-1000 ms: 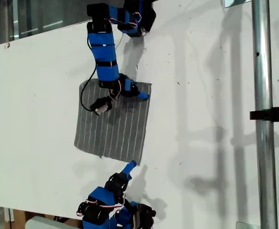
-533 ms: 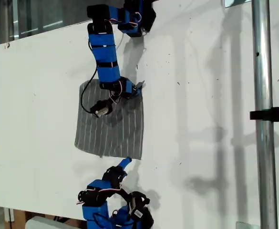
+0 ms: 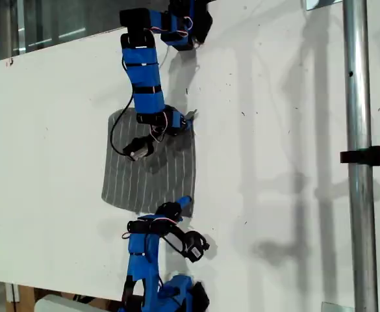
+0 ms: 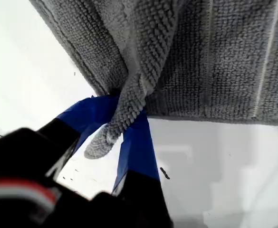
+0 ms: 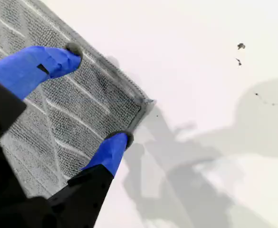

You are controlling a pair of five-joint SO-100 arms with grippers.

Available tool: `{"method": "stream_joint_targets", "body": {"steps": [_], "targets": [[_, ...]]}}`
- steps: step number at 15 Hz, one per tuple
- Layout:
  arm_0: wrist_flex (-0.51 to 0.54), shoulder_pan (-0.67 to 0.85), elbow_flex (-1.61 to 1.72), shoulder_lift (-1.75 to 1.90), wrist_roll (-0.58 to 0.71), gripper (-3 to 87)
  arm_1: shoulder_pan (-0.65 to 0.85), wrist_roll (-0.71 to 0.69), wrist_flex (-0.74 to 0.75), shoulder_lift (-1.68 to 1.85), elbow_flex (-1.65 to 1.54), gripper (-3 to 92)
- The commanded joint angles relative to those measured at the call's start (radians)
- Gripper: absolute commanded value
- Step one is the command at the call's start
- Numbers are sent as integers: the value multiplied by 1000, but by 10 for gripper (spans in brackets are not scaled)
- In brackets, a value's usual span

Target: Grasp corners of a towel and fold twice.

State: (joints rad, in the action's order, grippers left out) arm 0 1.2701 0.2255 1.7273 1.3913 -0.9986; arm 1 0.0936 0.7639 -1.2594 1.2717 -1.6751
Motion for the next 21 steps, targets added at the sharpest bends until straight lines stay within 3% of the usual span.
{"method": "stream_joint_targets", "body": {"steps": [1, 4, 6, 7, 11, 14, 18, 21], "targets": [[-23, 52, -97, -107, 5, 294, -21, 11, -23, 23, 72, -2], [0, 91, -184, -207, 11, 259, -31, 20, -44, 67, 75, -2], [46, 107, -238, -265, 12, 31, -37, 26, -55, 98, 74, -2], [57, 98, -255, -276, 12, -29, -38, 28, -60, 109, 74, -2], [141, 25, -327, -224, -17, -29, -54, 46, -89, 169, 86, -2], [376, -61, -471, -137, -103, -29, -144, 101, -166, 239, 178, -2], [356, -236, -316, 299, -209, -29, -328, 218, -227, 250, 360, -2], [359, -314, -210, 408, -314, -29, -414, 288, -229, 187, 494, -2]]}}
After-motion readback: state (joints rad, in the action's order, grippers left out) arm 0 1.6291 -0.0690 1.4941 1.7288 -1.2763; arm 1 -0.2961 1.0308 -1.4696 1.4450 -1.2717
